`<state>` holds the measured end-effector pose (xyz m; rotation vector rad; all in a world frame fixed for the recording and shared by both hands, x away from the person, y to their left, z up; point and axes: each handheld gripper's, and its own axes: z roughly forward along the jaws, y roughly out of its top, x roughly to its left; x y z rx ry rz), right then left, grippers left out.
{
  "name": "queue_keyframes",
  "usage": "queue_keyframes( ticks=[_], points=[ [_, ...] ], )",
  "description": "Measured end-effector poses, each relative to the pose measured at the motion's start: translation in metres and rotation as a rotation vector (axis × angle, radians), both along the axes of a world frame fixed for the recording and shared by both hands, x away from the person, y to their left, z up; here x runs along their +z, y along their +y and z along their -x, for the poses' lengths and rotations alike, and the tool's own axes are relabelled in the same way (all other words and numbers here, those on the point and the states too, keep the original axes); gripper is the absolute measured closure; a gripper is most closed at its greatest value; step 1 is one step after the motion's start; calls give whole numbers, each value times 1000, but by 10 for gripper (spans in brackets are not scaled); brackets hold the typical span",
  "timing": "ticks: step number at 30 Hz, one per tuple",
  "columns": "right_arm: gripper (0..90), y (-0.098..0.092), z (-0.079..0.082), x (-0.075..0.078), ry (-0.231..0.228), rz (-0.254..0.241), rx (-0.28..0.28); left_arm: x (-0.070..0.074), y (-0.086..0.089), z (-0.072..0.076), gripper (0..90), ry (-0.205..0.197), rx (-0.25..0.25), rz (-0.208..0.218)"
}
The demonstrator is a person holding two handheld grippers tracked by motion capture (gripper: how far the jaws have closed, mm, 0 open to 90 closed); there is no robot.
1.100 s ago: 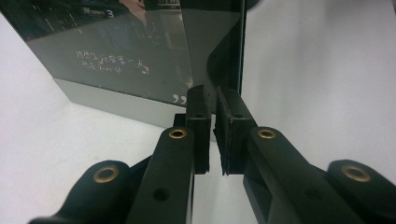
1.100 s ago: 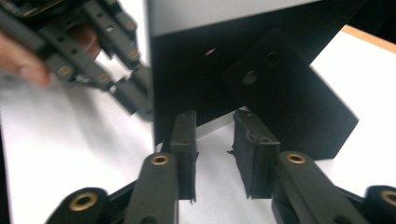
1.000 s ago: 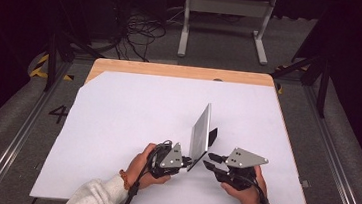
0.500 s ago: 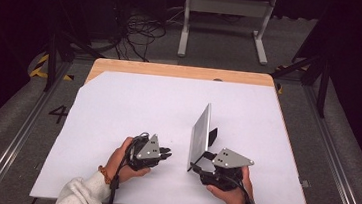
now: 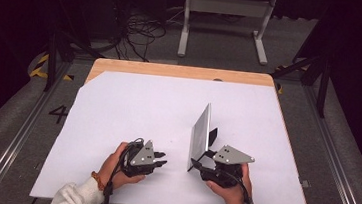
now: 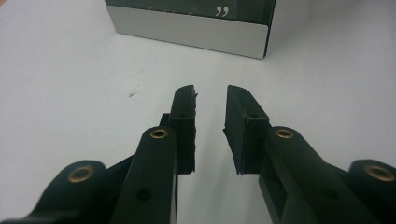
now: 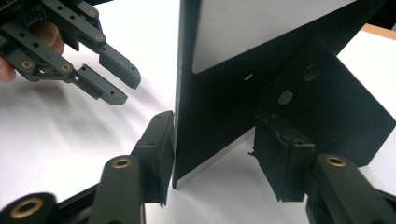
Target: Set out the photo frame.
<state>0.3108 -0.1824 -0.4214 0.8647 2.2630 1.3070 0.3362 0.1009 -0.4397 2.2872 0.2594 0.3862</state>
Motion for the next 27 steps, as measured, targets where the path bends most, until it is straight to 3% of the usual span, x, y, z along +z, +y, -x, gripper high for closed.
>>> queue_keyframes(
  ticks=[13, 27],
  points=[
    [604, -10, 4, 0, -21, 13, -1, -2, -3, -5, 691, 6, 9, -4],
    [601, -25, 7, -2, -17, -2, -45, -1, 0, -10, 665, 7, 33, 0]
  ],
)
